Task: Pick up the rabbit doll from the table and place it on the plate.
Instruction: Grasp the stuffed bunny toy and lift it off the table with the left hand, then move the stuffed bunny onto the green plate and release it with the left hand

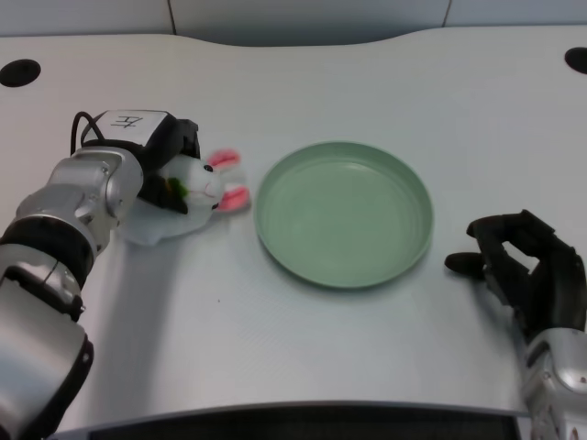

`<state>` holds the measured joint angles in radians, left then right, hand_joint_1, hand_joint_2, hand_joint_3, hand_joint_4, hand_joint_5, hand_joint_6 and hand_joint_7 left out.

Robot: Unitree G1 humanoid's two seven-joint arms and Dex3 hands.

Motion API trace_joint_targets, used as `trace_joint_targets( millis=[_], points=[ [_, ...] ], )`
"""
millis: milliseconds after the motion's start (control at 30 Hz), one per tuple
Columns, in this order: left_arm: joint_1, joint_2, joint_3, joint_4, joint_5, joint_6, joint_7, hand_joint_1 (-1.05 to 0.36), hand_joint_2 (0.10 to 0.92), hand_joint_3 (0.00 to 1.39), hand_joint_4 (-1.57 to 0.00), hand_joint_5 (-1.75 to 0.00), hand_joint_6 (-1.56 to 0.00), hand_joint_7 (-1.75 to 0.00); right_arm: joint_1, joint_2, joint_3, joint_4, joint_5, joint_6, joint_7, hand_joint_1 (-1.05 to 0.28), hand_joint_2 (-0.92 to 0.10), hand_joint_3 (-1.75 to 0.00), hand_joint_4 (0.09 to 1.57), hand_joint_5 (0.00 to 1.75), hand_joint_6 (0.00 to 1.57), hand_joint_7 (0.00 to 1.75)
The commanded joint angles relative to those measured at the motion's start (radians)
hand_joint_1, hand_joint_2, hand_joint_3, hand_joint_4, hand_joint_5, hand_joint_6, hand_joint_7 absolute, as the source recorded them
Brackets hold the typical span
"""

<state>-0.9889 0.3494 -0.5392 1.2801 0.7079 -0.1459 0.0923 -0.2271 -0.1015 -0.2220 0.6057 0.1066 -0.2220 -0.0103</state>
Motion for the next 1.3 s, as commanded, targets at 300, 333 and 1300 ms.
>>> trace_joint_targets(
  millis=[300, 333, 1300],
  points=[
    [-0.004, 0.054, 0.130, -0.053, -0.126, -0.063, -0.032, -0.07, 0.907, 0.09, -0.77, -1.75, -0.55, -1.75, -0.007, 0.000, 0.003, 0.016, -0.004, 0.001, -0.009, -0.75, -0.92, -0.15, 0.84, 0.93, 0.81, 1.20],
    [-0.005, 0.062, 0.147, -0.065, -0.143, -0.064, -0.043, -0.06, 0.906, 0.09, -0.78, -1.75, -0.56, -1.75, -0.008, 0.001, 0.002, 0.016, -0.002, 0.004, -0.008, -0.75, -0.92, -0.15, 0.84, 0.93, 0.81, 1.20],
    [0.012, 0.016, 0.245, -0.355, -0.249, -0.191, -0.141, -0.04, 0.848, 0.05, -0.85, -1.75, -0.66, -1.75, -0.025, -0.006, 0.002, 0.045, 0.002, -0.002, -0.009, -0.76, -0.92, -0.14, 0.85, 0.90, 0.83, 1.18]
  ],
)
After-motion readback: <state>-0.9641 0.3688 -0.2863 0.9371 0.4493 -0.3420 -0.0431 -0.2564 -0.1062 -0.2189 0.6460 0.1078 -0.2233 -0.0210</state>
